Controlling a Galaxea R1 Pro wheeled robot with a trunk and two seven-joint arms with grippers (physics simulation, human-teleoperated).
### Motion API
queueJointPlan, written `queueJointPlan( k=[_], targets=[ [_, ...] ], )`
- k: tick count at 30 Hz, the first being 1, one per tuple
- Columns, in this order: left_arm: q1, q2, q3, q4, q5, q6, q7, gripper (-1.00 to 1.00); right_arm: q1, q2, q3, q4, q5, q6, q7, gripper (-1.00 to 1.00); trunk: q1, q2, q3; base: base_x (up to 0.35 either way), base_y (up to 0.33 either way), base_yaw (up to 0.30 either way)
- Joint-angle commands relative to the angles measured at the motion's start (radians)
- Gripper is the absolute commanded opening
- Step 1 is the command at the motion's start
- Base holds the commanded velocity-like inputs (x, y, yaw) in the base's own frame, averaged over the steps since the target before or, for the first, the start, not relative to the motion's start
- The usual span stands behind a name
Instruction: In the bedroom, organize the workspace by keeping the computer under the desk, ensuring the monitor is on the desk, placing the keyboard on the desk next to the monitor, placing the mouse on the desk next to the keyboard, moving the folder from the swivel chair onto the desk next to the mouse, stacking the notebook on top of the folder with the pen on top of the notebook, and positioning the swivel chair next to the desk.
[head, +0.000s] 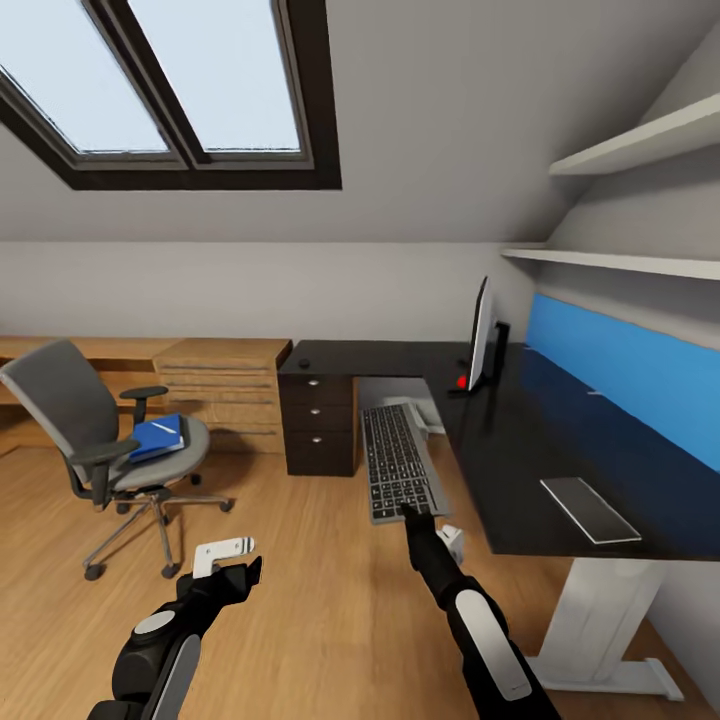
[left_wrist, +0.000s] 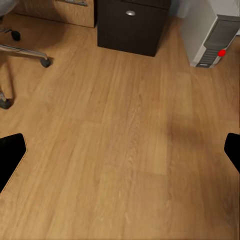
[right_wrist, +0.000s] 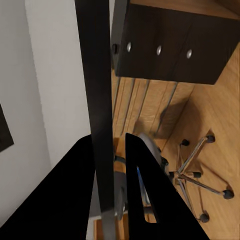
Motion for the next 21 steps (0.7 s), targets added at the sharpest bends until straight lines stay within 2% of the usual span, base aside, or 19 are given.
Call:
queueJointPlan(
  k=[1,11,21],
  targets=[
    [-0.001,0.000,-0.001,-0.001,0.011,0.003,0.009,1.00,-0.001,0.000,0.000,0.001,-0.010,0.003,0.000,-1.00,-0.004,0.007,0.002,0.073,0.292,0.000],
    [-0.001,0.000,-0.002,0.001,0.010,0.003,0.010,1.00,-0.001,0.000,0.001,0.002,-0.010,0.003,0.000,-1.00,-0.042,0.077,0.033,0.106,0.288,0.000],
    [-0.001,0.000,-0.004,0.003,0.008,0.003,0.009,1.00,-0.001,0.000,0.001,0.002,-0.009,0.002,0.000,-1.00,-0.080,0.147,0.065,0.281,0.192,0.000]
  ],
)
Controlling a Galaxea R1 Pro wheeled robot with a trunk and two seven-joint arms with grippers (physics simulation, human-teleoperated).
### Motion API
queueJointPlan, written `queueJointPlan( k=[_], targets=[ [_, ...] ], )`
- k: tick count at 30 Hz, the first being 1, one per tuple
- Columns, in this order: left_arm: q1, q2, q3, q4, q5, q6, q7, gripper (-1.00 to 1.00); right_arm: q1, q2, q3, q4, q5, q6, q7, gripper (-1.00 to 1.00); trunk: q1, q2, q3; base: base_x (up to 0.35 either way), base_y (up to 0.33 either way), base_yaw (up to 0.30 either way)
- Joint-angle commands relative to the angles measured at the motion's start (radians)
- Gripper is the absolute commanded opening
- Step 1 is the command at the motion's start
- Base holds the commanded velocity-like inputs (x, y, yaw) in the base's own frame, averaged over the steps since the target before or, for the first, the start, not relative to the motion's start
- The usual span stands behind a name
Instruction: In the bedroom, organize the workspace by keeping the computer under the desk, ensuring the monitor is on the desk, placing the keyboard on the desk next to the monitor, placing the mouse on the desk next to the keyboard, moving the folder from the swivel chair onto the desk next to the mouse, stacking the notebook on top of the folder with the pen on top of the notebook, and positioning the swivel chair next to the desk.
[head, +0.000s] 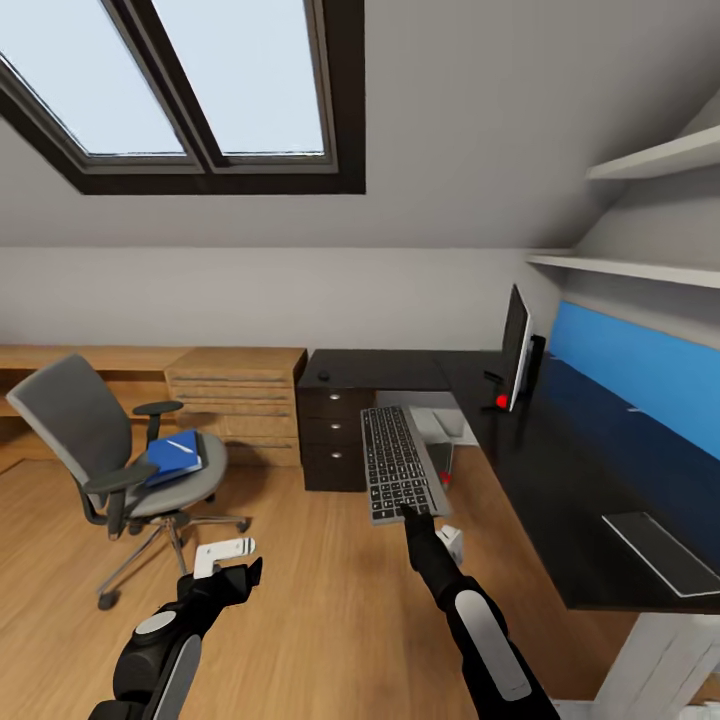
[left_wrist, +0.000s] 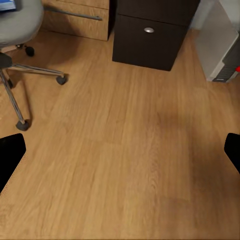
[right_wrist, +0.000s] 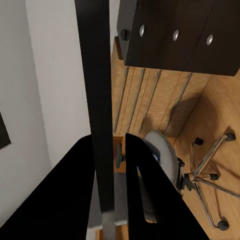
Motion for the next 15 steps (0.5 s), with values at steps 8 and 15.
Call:
queueJointPlan(
  k=[8,15],
  targets=[
    [-0.001,0.000,-0.001,-0.001,0.010,0.004,0.009,1.00,-0.001,0.000,-0.001,0.000,-0.009,0.003,0.001,-1.00,-0.030,0.056,0.024,0.319,0.124,0.000],
    [-0.001,0.000,-0.001,-0.001,0.010,0.004,0.009,1.00,-0.001,-0.001,-0.002,0.000,-0.008,0.003,0.001,-1.00,-0.057,0.105,0.046,0.320,0.097,0.000]
  ],
)
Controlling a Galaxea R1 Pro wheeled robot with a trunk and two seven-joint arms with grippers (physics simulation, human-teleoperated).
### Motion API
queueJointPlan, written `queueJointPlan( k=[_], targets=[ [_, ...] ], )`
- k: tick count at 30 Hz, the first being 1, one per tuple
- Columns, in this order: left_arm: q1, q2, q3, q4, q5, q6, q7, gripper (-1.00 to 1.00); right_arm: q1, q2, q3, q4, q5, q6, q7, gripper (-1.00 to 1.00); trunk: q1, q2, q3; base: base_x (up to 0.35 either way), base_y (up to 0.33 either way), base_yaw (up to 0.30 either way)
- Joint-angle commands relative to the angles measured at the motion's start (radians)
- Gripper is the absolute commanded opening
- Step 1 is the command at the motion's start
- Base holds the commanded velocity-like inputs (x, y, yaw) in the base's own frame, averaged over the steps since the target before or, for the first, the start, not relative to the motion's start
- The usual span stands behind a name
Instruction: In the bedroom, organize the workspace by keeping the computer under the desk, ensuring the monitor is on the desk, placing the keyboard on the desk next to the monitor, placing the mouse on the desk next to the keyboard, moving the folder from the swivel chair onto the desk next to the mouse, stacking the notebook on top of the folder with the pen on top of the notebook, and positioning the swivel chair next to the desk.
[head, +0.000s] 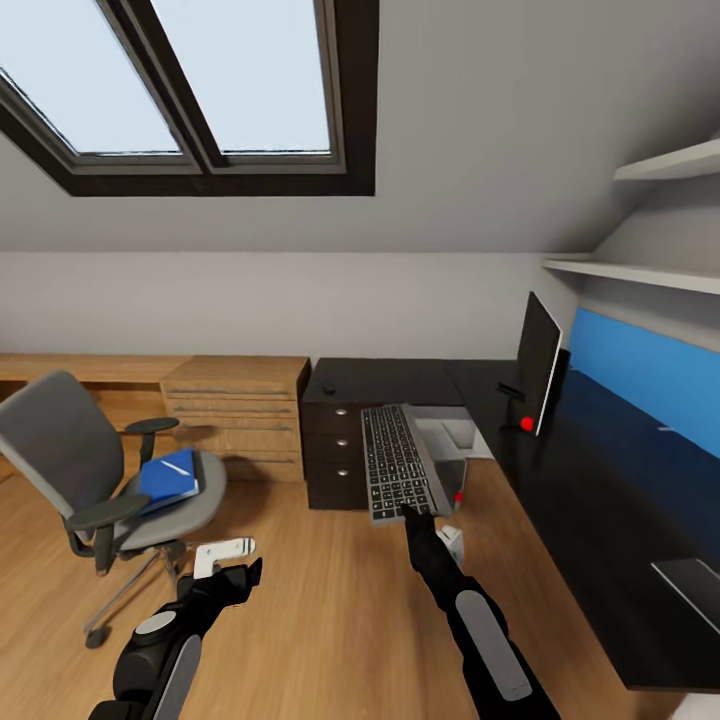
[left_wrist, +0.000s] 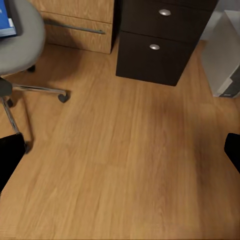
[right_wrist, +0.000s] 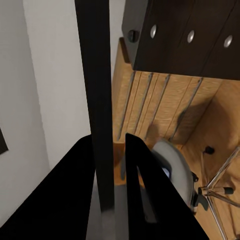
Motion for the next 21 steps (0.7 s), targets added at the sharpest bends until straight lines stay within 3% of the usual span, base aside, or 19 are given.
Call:
queueJointPlan(
  k=[1,21],
  targets=[
    [-0.001,0.000,-0.001,-0.001,0.011,0.004,0.009,1.00,-0.001,0.000,-0.001,0.000,-0.010,0.004,0.001,-1.00,-0.003,0.007,0.002,0.321,0.075,0.000],
    [-0.001,0.000,-0.001,0.000,0.011,0.004,0.009,1.00,-0.001,-0.003,-0.001,0.000,-0.007,0.005,0.002,-1.00,-0.007,0.014,0.005,0.322,0.011,0.000]
  ],
)
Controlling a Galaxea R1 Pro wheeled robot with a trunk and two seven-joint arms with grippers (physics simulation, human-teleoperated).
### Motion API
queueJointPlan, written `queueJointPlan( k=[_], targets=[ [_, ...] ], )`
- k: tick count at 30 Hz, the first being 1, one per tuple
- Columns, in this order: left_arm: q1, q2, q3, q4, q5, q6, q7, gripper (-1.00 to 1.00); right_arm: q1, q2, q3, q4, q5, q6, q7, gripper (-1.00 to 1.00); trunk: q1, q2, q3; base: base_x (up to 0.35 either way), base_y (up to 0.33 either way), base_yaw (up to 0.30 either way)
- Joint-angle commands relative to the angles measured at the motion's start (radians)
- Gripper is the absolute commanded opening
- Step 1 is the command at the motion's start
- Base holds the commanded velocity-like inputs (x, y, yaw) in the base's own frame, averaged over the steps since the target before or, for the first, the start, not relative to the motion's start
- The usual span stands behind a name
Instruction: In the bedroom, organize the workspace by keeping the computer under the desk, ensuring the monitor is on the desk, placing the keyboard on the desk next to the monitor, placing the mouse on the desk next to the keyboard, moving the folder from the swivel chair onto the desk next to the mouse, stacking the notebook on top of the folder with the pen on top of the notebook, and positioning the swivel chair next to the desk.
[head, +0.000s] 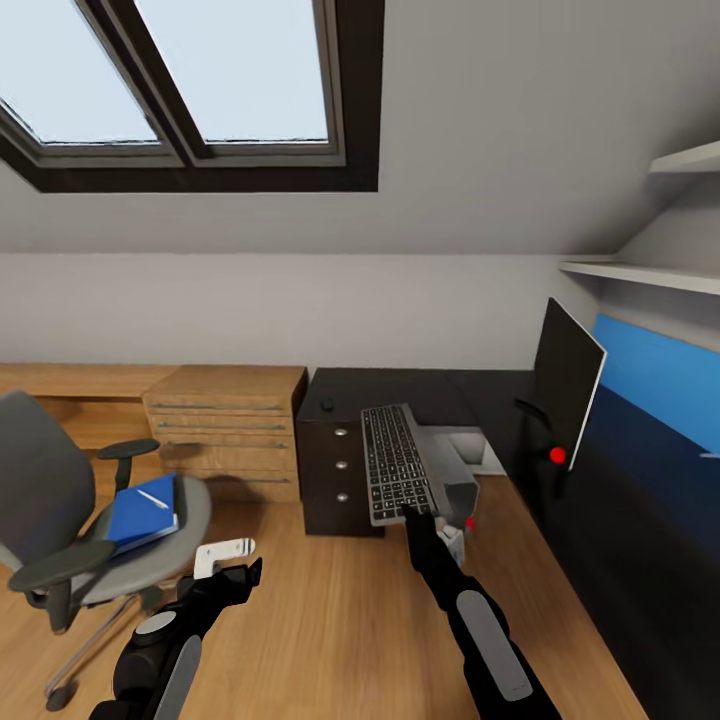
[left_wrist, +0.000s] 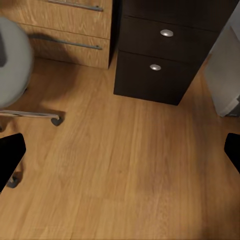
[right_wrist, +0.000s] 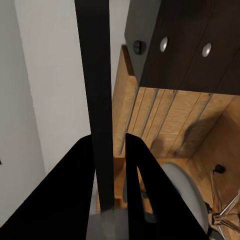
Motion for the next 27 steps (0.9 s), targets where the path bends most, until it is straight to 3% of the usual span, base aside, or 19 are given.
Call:
queueJointPlan(
  k=[1,27],
  targets=[
    [-0.001,0.000,-0.001,-0.001,0.011,0.004,0.009,1.00,-0.001,0.000,0.000,-0.001,-0.010,0.003,0.000,-1.00,0.001,-0.001,-0.001,0.324,0.000,0.000],
    [-0.001,0.000,-0.001,0.000,0.012,0.005,0.007,1.00,-0.001,-0.004,-0.001,0.036,-0.019,0.002,-0.001,-1.00,0.001,-0.001,-0.001,0.326,0.021,0.000]
  ],
)
